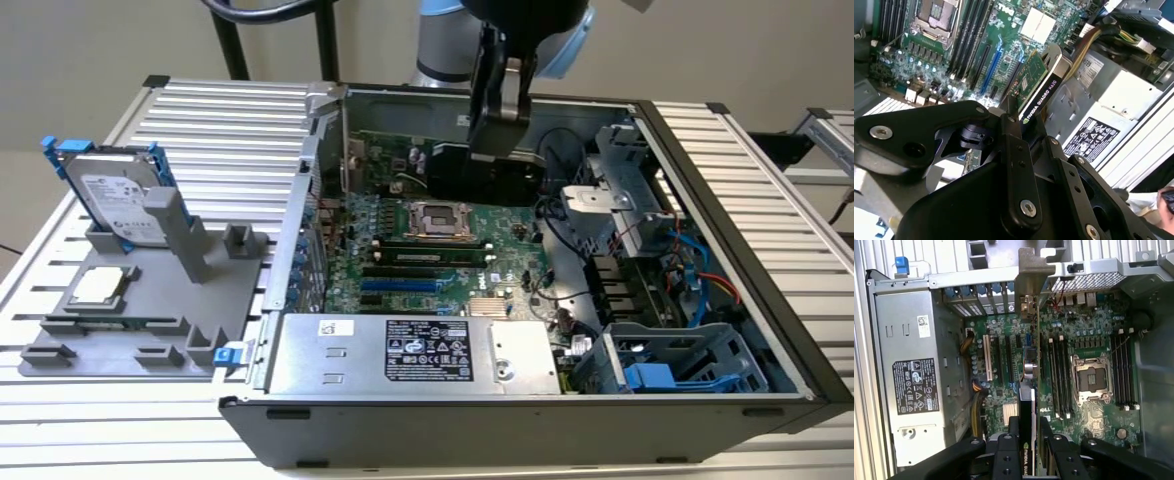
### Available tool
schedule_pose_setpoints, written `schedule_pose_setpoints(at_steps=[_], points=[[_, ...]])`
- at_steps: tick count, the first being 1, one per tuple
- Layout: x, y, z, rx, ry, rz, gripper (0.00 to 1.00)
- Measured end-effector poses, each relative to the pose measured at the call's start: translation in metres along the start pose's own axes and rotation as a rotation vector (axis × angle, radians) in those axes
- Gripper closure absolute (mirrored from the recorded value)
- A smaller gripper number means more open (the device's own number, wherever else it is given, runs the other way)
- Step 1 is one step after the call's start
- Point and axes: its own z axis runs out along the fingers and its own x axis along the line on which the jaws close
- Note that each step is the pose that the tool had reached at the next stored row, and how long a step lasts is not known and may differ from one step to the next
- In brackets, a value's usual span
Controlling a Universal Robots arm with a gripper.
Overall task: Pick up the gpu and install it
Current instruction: 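Insert the gpu into the slot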
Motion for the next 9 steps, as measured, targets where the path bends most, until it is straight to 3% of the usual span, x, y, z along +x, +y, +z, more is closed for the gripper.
schedule_pose_setpoints(at_steps=[9], points=[[-0.0007,-0.0051,0.0047,0.0001,0.0019,0.000,1.00]])
